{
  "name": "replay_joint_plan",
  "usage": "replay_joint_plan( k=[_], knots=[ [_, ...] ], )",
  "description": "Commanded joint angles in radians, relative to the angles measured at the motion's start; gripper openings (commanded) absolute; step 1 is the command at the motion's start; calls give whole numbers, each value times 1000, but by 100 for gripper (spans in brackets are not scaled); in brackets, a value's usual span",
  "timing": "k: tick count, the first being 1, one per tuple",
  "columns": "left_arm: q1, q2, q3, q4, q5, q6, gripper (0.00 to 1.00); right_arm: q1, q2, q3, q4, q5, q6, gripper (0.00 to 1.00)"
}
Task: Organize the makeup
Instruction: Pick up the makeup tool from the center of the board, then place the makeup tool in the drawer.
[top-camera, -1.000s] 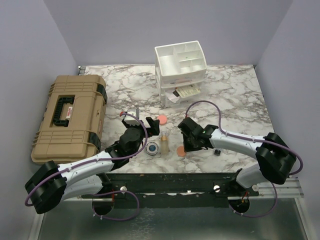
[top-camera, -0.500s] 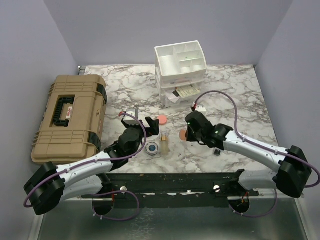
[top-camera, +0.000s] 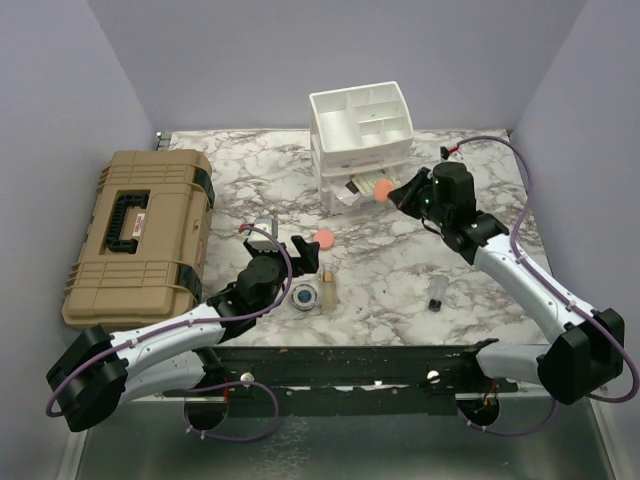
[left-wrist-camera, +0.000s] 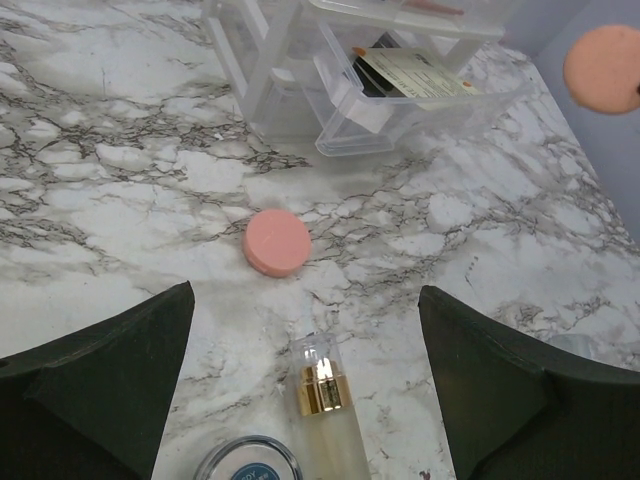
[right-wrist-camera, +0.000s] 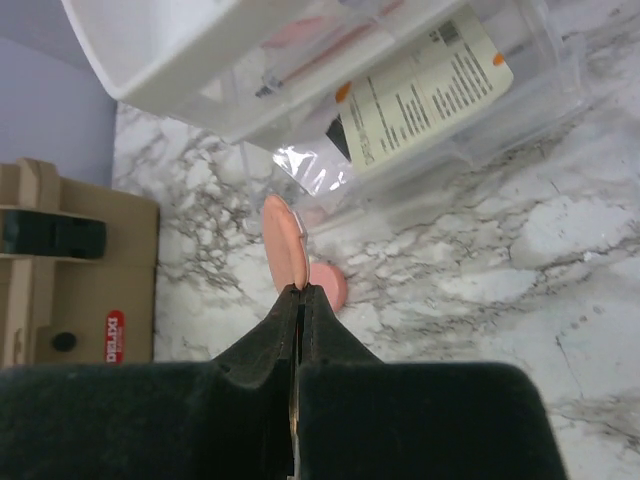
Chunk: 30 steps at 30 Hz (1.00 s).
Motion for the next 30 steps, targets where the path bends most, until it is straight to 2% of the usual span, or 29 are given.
replay_joint_plan(
  k=[1,8,13,21,25,30],
  knots=[
    [7,-16,0,-18,46,-9,96,-70,62,35,130,-160,87,1],
    [11,-1,25,-56,94,15,99,-120,170,89,165,-191,179,1],
    [21,20,51,-70,154,22,99,-137,228,63,275,-195,273,1],
    [30,23,81,-102,176,32,99,-147,359,167,186,-193,278,1],
    [38,11,86,-114,168,40,99,-150,345,113,288,-170,283,1],
    [45,14,100,-117,163,45,99,-163,417,207,179,-220,236,1]
  ],
)
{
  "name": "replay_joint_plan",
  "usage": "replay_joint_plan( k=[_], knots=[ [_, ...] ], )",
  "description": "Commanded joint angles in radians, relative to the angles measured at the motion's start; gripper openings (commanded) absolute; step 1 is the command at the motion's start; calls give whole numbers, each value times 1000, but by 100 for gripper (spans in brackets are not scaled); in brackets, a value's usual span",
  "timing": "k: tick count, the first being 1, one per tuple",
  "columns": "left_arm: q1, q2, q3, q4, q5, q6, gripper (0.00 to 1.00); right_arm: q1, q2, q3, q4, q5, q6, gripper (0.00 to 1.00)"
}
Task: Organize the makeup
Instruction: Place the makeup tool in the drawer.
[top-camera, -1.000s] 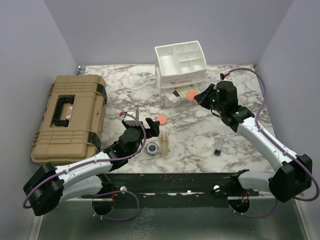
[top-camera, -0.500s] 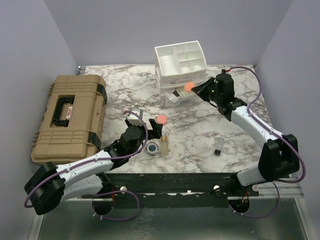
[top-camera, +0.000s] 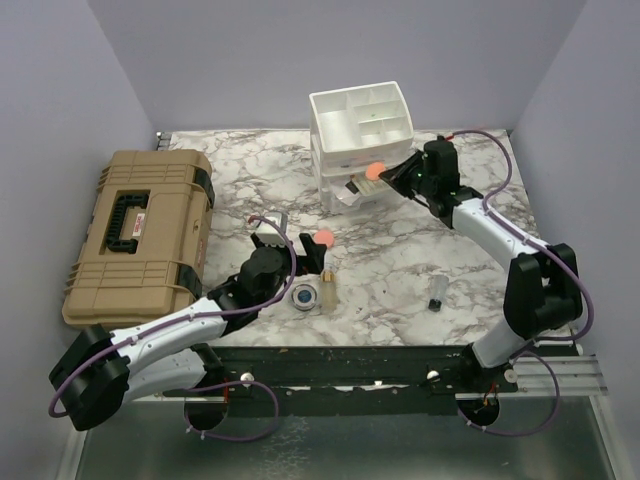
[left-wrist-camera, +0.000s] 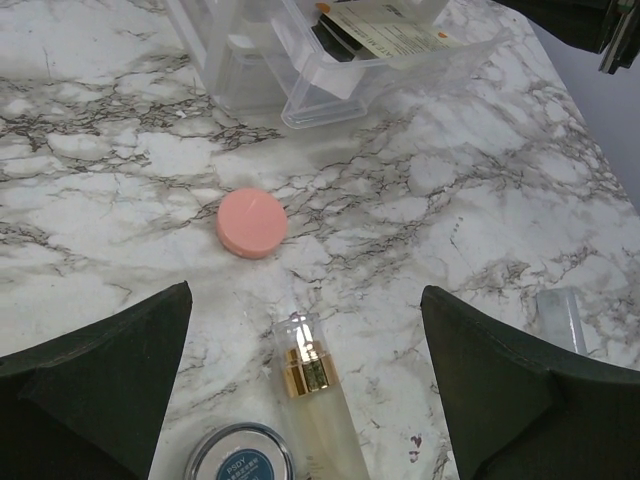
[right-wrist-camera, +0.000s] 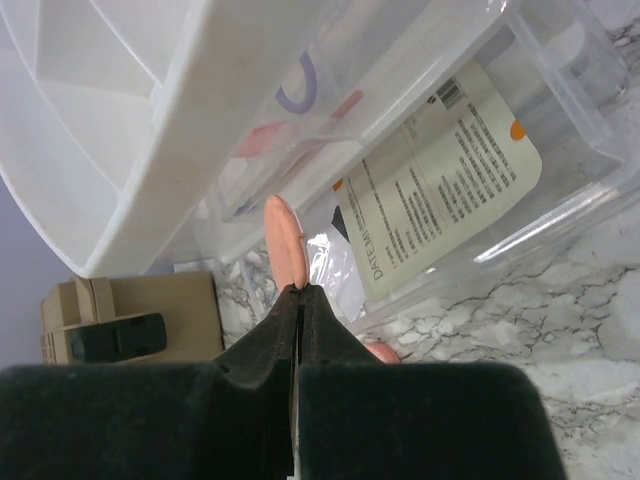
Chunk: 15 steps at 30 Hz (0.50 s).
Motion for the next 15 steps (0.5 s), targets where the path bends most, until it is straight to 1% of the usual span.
replay_joint_plan(
  k=[1,4,8,15],
  knots=[
    [10,-9,36,-22,4,17,99,-16,57,72,-39,-56,-36,1],
    [11,-16,35,-22,-26,3,99,-20,72,76,-21,-86,-38,1],
    [16,-28,30,-20,-34,8,99,-32,104,105,-49,-101,-43,0],
    [24,-17,39,-25,-16,4,99,-42,125,129,-69,-72,-62,1]
  ],
)
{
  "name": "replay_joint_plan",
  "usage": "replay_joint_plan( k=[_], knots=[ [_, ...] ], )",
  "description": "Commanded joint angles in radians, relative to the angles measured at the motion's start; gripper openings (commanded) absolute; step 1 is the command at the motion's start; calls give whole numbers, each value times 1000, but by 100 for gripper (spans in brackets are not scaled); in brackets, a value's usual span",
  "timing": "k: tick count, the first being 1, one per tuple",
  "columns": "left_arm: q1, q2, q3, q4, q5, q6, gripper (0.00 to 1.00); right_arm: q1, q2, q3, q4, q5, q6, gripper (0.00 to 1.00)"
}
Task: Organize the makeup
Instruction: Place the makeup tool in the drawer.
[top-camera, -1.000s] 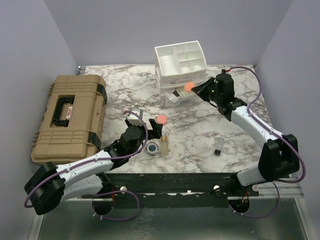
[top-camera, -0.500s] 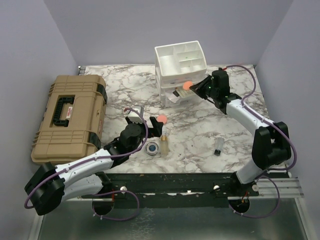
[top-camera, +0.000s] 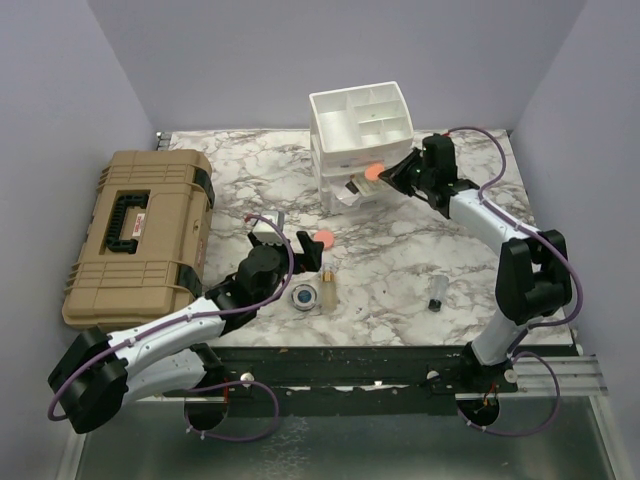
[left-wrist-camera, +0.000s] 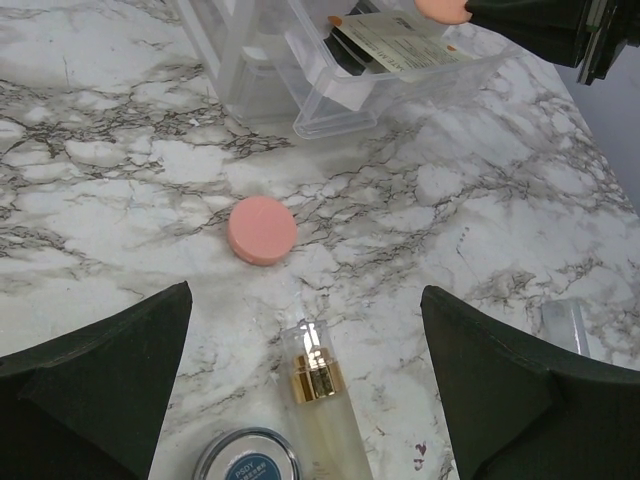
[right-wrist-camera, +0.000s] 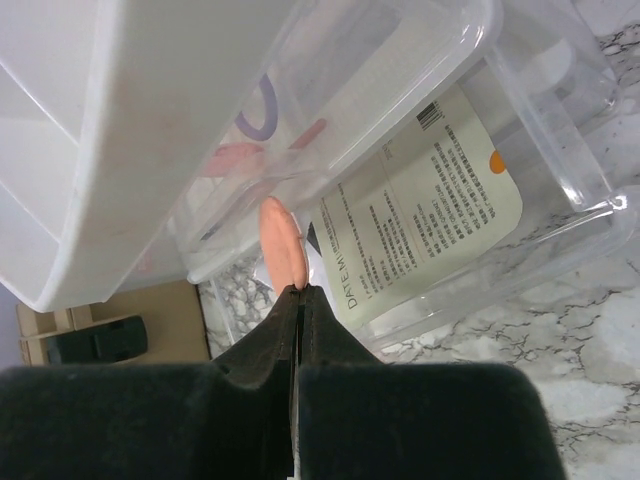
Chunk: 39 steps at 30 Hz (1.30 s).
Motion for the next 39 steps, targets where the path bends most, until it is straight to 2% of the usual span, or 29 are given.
replay_joint_plan(
  k=[1,10,19,26,29,37,38,39],
  knots=[
    [10,-2,32,-8,-6,0,99,-8,15,38,-30,10,-39,1],
    [14,-12,25,-17,2,-19,99,-9,34,74,-86,39,-75,2],
    [15,-11,18,-14,12,-39,99,-9,7,8,-51,40,-49,2],
    [15,-8,15,-11,18,-48,99,-9,36,62,-80,18,-74,2],
    [16,-7,19,-11,25,-43,99,-8,52,105,-117,78,-91,5],
    [16,-26,26,-17,-9,-27,99,-10,76,145,-123,67,-94,11],
    [15,-23,32,-22,-8,-22,99,-10,81,155,-135,68,-96,14],
    [15,-20,38,-25,-6,-19,99,-10,83,161,-142,69,-96,21]
  ],
)
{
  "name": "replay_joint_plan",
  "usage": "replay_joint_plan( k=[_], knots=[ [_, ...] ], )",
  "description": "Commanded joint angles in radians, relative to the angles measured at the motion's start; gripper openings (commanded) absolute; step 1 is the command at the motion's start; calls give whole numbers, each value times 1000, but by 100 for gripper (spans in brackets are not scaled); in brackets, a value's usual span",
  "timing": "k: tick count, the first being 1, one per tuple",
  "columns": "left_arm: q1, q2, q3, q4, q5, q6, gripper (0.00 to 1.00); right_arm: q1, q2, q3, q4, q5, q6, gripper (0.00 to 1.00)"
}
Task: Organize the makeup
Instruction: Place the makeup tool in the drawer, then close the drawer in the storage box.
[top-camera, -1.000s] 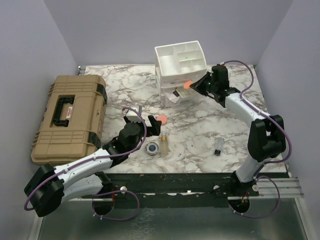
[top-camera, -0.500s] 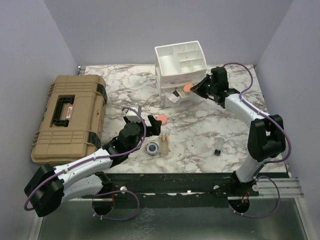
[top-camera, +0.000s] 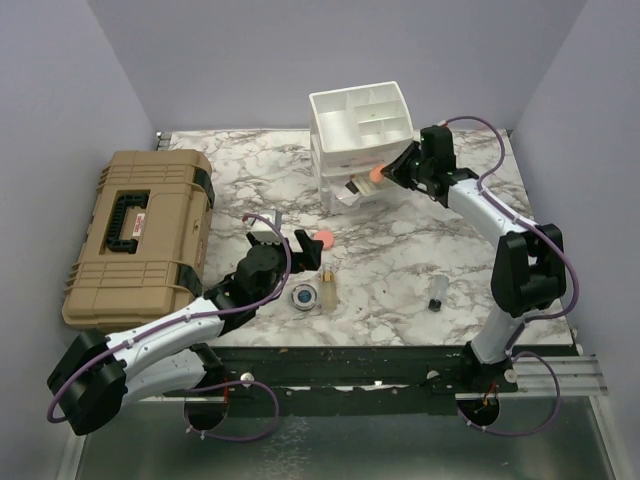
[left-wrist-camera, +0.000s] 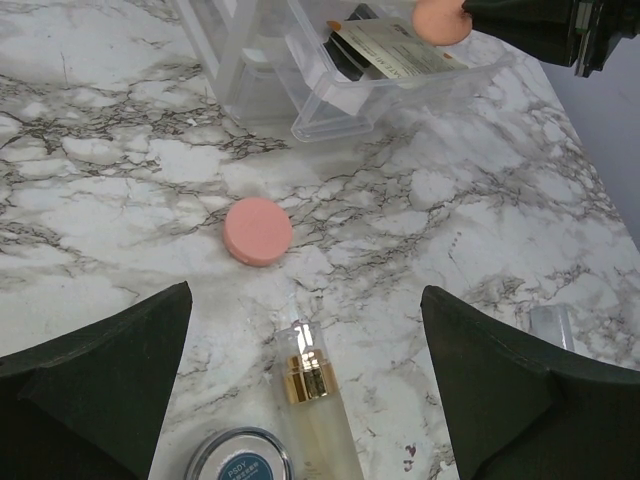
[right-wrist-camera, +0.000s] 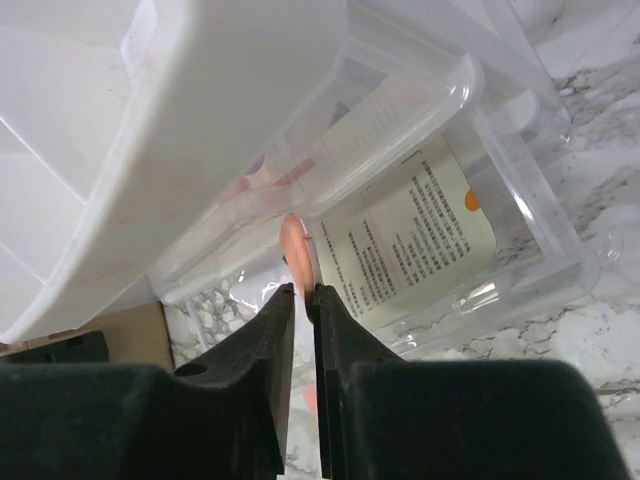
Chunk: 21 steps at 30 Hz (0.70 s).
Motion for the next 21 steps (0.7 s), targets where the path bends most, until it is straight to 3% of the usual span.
replay_joint_plan(
  k=[1,11,21],
  knots=[
    [5,-6,43,-20,-10,20,99,-4,32,53,-33,32,-20,31],
    [31,88,172,-59,26,98,99,-7,-49,31,-50,102,-43,36],
    [185,264,402,-92,212,126,99,-14,-130,-64,-5,34,-71,36]
  ],
)
